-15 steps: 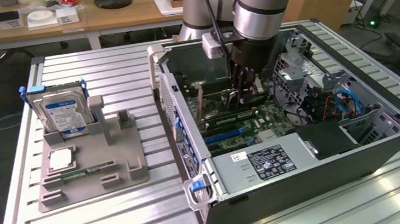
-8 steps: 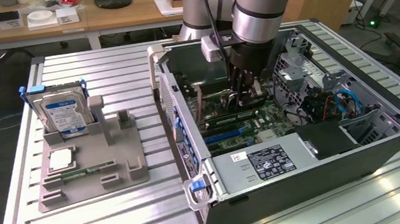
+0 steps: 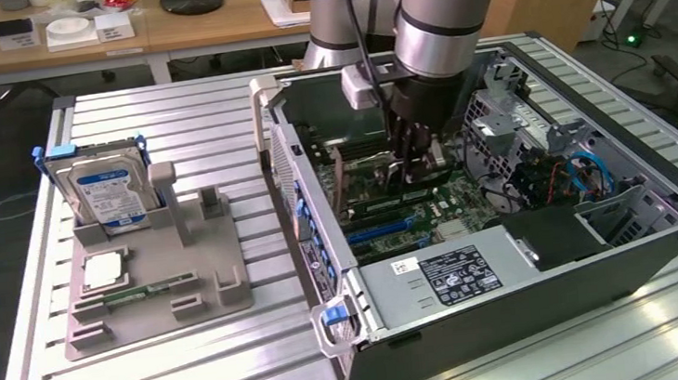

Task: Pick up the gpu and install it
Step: 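Insert the gpu into the slot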

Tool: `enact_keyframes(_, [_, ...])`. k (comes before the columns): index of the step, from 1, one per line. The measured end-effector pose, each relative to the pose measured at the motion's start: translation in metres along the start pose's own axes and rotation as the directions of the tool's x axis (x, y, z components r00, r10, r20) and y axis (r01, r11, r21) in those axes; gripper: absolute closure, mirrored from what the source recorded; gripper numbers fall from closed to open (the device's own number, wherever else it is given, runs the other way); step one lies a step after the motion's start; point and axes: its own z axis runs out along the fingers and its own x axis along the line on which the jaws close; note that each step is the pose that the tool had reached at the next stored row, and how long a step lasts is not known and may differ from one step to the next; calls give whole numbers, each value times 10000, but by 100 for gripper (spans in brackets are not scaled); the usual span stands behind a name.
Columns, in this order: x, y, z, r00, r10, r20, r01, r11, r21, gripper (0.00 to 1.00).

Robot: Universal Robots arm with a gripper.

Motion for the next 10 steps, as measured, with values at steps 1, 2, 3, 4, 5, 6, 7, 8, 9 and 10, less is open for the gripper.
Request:
enact_keyframes(1, [1,6,4,10000,-1,-10,1,10000,0,72])
enact_keyframes(2, [1,11,9,10000,-1,-13,1,10000,1,72])
enact_keyframes(3, [2,16,17,10000,0,-14,0,10000,1,72])
enact_keyframes(4, [2,18,26,10000,-1,-14,1,10000,1,72])
enact_keyframes(5, [3,19,37,10000,-2,-14,2,10000,1,72])
enact_keyframes(6, [3,21,47,10000,-2,-15,2,10000,1,72])
enact_keyframes(7, [4,22,57,10000,-1,-15,1,10000,1,72])
enact_keyframes(8, [4,24,68,10000,0,-15,0,10000,1,72])
enact_keyframes(9, [5,25,78,10000,-1,-16,1,10000,1,72])
enact_keyframes(10, [6,29,86,10000,1,-15,-1,10000,2,72])
